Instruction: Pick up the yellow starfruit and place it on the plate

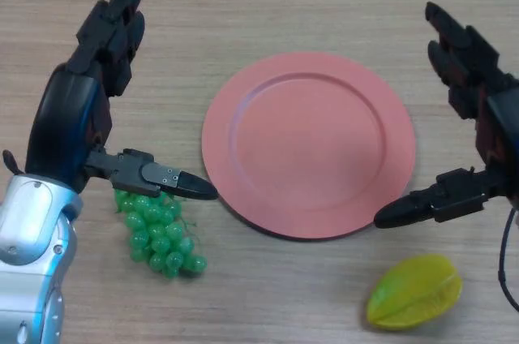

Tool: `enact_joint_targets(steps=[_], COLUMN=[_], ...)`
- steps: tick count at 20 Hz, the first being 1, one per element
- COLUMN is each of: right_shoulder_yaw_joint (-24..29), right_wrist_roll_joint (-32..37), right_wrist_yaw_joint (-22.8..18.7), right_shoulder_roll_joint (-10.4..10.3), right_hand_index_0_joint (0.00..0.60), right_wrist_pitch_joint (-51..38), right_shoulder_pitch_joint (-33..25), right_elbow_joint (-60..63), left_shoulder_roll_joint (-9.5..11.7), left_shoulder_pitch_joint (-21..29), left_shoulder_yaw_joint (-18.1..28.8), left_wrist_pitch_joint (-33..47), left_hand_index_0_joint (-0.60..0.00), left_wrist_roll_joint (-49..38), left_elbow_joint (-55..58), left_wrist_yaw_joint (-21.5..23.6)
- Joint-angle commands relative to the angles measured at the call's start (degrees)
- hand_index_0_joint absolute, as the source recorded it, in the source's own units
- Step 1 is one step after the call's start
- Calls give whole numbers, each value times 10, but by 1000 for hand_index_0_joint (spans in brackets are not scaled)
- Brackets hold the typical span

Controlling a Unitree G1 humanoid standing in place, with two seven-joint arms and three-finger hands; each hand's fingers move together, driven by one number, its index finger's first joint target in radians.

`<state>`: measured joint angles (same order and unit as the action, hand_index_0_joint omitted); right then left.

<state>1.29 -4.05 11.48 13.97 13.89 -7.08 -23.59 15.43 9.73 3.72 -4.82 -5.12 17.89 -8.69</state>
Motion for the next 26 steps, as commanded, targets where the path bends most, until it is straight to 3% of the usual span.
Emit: enact_joint_targets(steps=[1, 7, 12, 15, 18, 23, 26], right_shoulder_yaw_joint=[24, 18, 15, 17, 27, 70, 82], right_wrist_roll_joint=[26, 24, -19, -41, -25, -31, -58], right_wrist_yaw_joint=[-9, 13, 38, 89, 109, 153, 155], right_shoulder_roll_joint=[14, 12, 16, 18, 15, 11, 12], right_hand_index_0_joint=[0, 0, 0, 0, 0, 0, 0], right_wrist_pitch_joint=[-69, -56, -85, -135, -130, -208, -252], right_shoulder_pitch_joint=[-8, -6, -3, 42, 72, 152, 152], right_elbow_joint=[-62, -79, -74, -76, -97, -73, -30], left_shoulder_roll_joint=[20, 28, 29, 21, 21, 19, 11], left_shoulder_pitch_joint=[10, 10, 6, -4, -3, 4, 5], left_shoulder_yaw_joint=[50, 58, 63, 61, 57, 45, 33], left_wrist_pitch_joint=[14, -28, -5, -48, -71, -78, -81], left_hand_index_0_joint=[0, 0, 0, 0, 0, 0, 0], left_wrist_roll_joint=[-35, -42, -42, -96, -103, -104, -102], left_elbow_joint=[87, 115, 109, 123, 128, 123, 125], left_wrist_yaw_joint=[11, -10, -12, -4, -6, -9, -6])
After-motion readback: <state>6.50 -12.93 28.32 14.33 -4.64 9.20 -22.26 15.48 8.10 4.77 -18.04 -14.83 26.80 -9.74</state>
